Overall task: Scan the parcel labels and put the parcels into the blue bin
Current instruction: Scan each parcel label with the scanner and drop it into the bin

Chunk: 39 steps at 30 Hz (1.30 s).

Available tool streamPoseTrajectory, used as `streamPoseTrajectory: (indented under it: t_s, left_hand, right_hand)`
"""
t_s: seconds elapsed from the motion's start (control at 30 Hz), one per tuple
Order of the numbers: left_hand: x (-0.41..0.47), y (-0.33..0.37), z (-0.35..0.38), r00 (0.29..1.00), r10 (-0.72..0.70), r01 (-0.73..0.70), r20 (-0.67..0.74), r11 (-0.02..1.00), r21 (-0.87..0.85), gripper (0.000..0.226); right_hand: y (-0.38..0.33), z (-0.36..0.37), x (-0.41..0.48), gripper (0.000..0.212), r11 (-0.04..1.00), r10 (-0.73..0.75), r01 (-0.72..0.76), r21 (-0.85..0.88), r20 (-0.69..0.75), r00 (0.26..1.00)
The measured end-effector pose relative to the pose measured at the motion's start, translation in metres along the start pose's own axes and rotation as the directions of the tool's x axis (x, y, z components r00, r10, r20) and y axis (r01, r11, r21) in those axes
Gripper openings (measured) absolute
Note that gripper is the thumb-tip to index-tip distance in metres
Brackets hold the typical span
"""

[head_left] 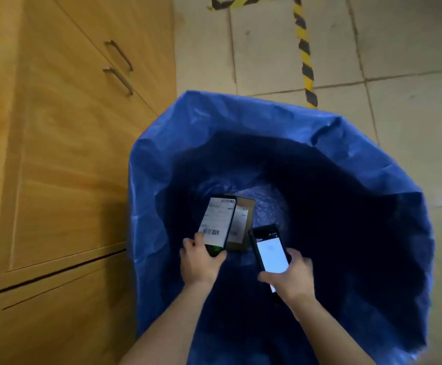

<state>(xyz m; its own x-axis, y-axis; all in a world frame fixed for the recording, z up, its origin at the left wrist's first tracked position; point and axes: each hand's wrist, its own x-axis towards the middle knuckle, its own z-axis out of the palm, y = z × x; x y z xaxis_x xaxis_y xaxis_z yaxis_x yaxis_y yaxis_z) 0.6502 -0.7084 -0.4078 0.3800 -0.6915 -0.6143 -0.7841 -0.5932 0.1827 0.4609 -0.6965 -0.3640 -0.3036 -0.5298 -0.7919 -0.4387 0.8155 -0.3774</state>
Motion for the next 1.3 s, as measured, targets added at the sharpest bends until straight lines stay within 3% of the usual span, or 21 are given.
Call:
streamPoseTrajectory:
  t_s: [0.2,0.37,0.53,0.77,1.03,1.3]
  left_hand:
    - [0.087,-0.01,0.097,0.999,0.051,-0.051,0.006,0.999,0.009,0.071]
    - [0.125,-0.013,0.145,0.998,0.062,-0.062,-0.018,0.998,0.003,0.072]
    - [0.129,-0.015,0.151,0.987,0.041,-0.048,0.155,0.998,0.037,0.088]
    - [0.081,0.007,0.078,0.98,0.135,-0.163,0.145,0.965,0.205,0.06]
    - [-0.041,0.054,-0.056,0.956,0.286,-0.291,0.072,0.954,0.071,0.03]
    - [-0.192,0.097,-0.119,0.857,0.515,-0.515,-0.029,0.857,0.004,0.025]
  right_hand:
    - [0.037,0.06,0.12,0.084,0.997,0.034,-0.035,-0.063,-0.016,0.999]
    - [0.06,0.087,0.166,0.085,0.996,0.035,-0.036,-0.086,-0.009,0.999]
    - [0.06,0.088,0.164,0.083,0.996,0.055,-0.055,-0.073,-0.007,0.998]
    - [0.027,0.05,0.088,0.078,1.0,0.008,-0.007,0.011,-0.037,0.999]
    - [-0.011,-0.029,-0.068,0.089,0.977,-0.07,0.096,0.19,-0.142,0.987]
    - [0.013,-0.138,-0.221,0.088,0.936,-0.193,0.274,0.222,-0.328,0.925]
